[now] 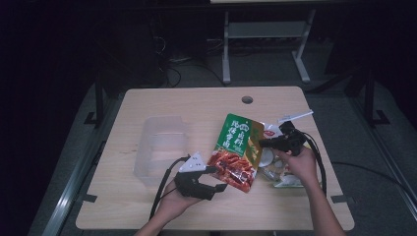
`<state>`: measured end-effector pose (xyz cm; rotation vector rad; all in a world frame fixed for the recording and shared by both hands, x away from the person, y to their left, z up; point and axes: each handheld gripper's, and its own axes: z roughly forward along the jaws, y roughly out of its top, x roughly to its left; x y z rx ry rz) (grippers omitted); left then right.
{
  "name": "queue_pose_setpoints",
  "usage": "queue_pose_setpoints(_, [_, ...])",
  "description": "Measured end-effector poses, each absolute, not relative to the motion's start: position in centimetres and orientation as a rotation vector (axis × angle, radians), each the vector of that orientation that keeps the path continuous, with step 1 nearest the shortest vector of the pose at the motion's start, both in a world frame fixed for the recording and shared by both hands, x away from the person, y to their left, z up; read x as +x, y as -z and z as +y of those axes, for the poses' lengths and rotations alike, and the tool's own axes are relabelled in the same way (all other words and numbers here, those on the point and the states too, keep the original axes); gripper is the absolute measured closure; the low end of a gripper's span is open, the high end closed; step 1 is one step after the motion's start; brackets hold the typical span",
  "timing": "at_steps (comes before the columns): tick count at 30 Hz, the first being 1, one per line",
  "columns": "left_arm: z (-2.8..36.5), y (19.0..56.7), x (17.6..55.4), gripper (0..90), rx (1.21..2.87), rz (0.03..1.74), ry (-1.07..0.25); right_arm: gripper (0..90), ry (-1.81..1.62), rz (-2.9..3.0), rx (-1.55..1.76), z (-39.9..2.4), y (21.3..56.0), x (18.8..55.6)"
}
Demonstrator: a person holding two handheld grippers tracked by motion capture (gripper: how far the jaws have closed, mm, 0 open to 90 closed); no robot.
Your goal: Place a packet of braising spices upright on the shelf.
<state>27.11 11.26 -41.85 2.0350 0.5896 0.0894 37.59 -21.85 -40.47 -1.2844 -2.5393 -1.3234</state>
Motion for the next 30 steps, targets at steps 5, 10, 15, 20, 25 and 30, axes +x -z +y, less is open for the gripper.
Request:
queue_pose_setpoints(5, [11.3,41.8,27.6,27.9,2.017,0.632,-0.081,89.9,1.400,-2.582,-1.204,-22.2,39.1,36.5])
queue_pose_setpoints(10, [11.1,41.1,28.3,26.4,2.000,0.663,-0.112,90.0,1.482,-2.626,-1.111,-22.5,37.4,34.8])
queue_pose_setpoints(15, [10.4,40.9,29.2,23.9,1.990,0.722,-0.138,90.0,1.520,-2.725,-0.981,-22.1,35.7,33.1])
queue_pose_setpoints(20, [9.8,40.9,30.3,23.2,1.959,0.804,-0.166,90.0,1.560,-2.764,-0.878,-22.4,34.4,31.9])
queue_pose_setpoints(25, [9.0,40.8,31.5,24.0,1.963,0.822,-0.149,90.0,1.568,-2.800,-0.793,-22.7,34.0,31.3])
queue_pose_setpoints(30, [8.2,40.6,33.1,29.7,1.953,0.835,-0.062,90.0,1.580,-2.778,-0.740,-23.0,34.0,31.1])
